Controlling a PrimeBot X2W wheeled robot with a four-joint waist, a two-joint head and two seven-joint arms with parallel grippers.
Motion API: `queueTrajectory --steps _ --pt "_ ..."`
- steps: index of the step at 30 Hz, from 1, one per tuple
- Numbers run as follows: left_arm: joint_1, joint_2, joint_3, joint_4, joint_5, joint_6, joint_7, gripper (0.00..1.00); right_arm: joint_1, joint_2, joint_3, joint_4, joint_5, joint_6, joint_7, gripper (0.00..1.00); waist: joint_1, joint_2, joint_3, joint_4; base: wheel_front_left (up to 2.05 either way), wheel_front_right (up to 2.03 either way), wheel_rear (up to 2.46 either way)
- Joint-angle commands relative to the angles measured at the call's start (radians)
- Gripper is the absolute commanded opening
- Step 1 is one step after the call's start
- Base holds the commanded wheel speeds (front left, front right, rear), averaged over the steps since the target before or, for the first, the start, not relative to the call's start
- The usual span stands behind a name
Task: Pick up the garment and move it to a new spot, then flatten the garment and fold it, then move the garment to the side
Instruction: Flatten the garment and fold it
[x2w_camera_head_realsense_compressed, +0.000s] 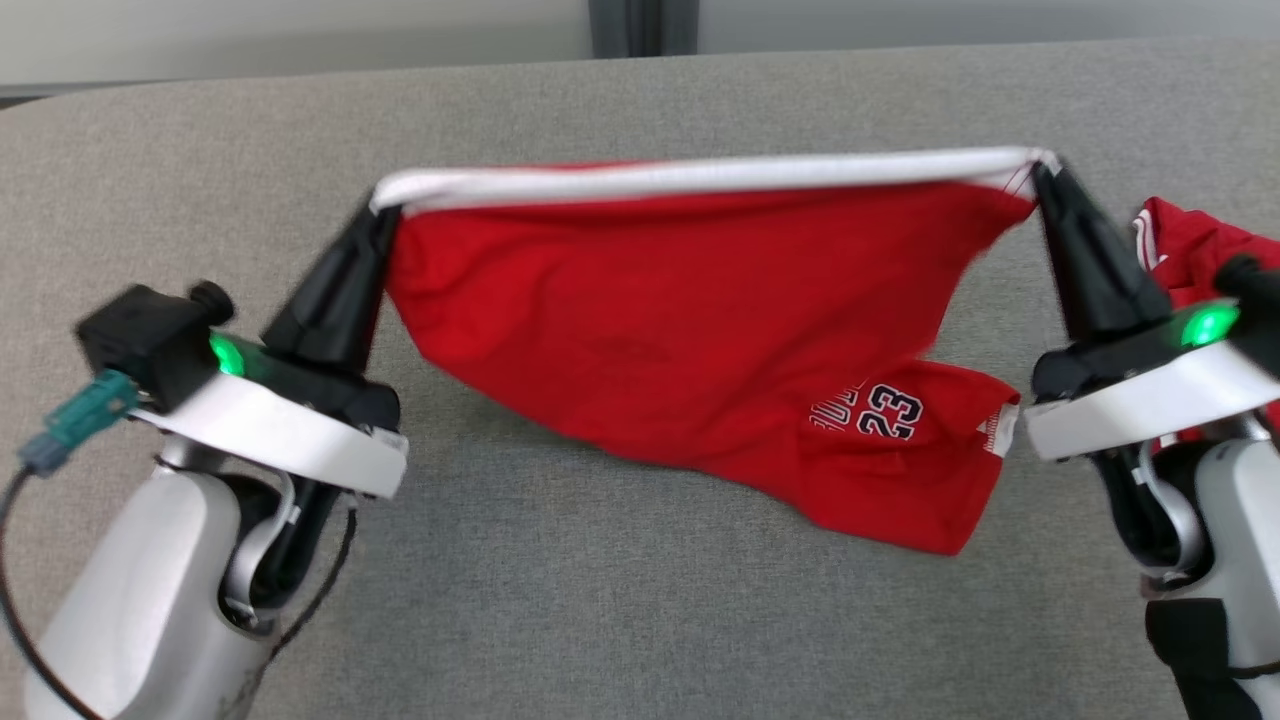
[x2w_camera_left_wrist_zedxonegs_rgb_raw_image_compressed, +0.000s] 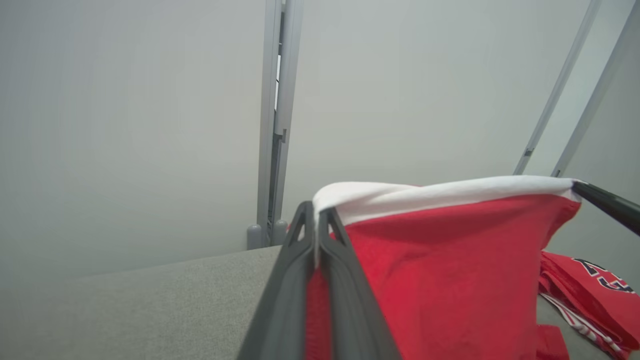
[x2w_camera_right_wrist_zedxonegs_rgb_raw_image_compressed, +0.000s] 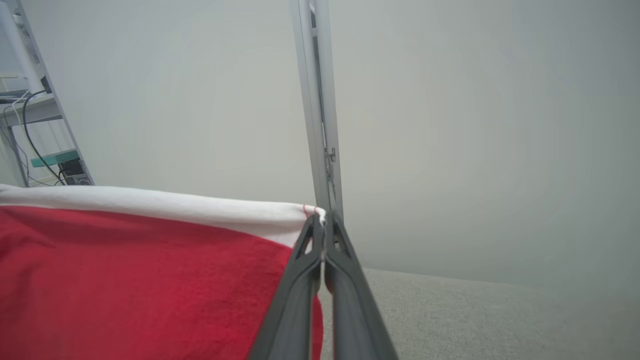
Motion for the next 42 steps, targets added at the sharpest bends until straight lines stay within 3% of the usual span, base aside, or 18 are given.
queueTrajectory --steps 1,14,20,23,30,37,42 --pt "-0.035 0.018 0.030 -0.080 0.024 0.027 -0.024 0.00 -0.020 0.004 -0.043 -0.084 -0.025 0.000 -0.024 0.00 0.0000 0.0000 -0.026 -0.017 0.00 0.00 0.00" --pt "-0.101 0.073 0.086 -0.440 0.135 0.132 -0.004 0.00 -0.066 0.043 -0.165 -0.447 -0.104 0.000 0.009 0.00 0.0000 0.0000 -0.079 -0.055 0.00 0.00 0.00" --pt "-0.112 0.092 0.092 -0.528 0.164 0.159 0.034 0.00 -0.075 0.062 -0.185 -0.493 -0.095 0.000 0.069 0.00 0.0000 0.0000 -0.085 -0.061 0.00 0.00 0.00" --pt "-0.135 0.088 0.081 -0.529 0.143 0.141 0.047 0.00 -0.096 0.066 -0.177 -0.468 -0.068 0.000 0.092 0.00 0.0000 0.0000 -0.080 -0.064 0.00 0.00 0.00" --pt "-0.324 0.077 0.046 -0.311 0.102 0.065 0.086 0.00 -0.285 0.042 -0.129 -0.232 0.024 0.000 0.134 0.00 0.0000 0.0000 -0.035 -0.071 0.00 0.00 0.00" --pt "-0.628 0.008 -0.005 0.101 0.133 -0.011 0.044 0.00 -0.602 0.018 -0.048 0.155 0.039 0.000 0.112 0.00 0.0000 0.0000 0.027 -0.072 0.00 0.00 0.00" --pt "-0.851 -0.050 -0.026 0.420 0.161 -0.040 -0.044 0.00 -0.847 0.019 0.013 0.406 -0.019 0.000 0.010 0.00 0.0000 0.0000 0.084 -0.072 0.00 0.00 0.00"
